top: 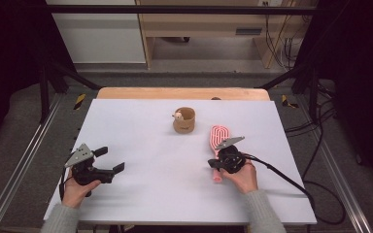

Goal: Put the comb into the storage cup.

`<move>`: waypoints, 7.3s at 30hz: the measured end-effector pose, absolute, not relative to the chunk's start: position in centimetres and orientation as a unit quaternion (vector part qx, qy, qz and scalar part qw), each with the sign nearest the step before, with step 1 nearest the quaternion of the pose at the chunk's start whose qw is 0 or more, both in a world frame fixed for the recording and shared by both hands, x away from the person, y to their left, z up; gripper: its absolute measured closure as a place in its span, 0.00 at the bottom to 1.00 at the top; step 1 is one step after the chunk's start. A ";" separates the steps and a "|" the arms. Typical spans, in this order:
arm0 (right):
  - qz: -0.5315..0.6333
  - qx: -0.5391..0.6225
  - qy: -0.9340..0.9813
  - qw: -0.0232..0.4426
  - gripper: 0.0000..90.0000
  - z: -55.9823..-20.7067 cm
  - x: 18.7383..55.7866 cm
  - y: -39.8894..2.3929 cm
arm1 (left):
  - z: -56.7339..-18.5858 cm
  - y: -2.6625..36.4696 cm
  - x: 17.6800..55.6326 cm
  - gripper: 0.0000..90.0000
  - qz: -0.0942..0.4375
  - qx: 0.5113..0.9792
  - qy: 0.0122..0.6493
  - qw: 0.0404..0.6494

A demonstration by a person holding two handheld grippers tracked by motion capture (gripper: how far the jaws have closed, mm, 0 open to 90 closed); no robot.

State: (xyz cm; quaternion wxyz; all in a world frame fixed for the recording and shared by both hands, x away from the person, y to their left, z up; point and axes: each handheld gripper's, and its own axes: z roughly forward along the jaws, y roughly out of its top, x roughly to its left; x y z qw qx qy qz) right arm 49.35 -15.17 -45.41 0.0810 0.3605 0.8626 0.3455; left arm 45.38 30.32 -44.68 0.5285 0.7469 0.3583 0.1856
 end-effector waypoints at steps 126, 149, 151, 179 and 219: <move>0.357 0.349 0.852 0.156 0.01 -43.9 51.1 -18.0 | -44.8 30.1 45.4 0.02 0.185 0.752 0.356 0.523; 0.311 0.356 0.868 0.155 0.20 -45.5 52.3 -17.2 | -44.9 30.1 45.5 0.02 0.184 0.752 0.357 0.522; 0.313 0.356 0.867 0.154 0.23 -45.5 52.3 -17.1 | -44.9 30.1 45.5 0.03 0.183 0.752 0.357 0.523; 0.288 0.364 0.877 0.123 0.58 -45.9 52.4 -17.1 | -44.9 30.1 45.5 0.03 0.183 0.752 0.356 0.523; 0.277 0.377 0.875 0.121 0.76 -46.3 52.6 -17.1 | -44.9 30.0 45.5 0.03 0.183 0.753 0.356 0.522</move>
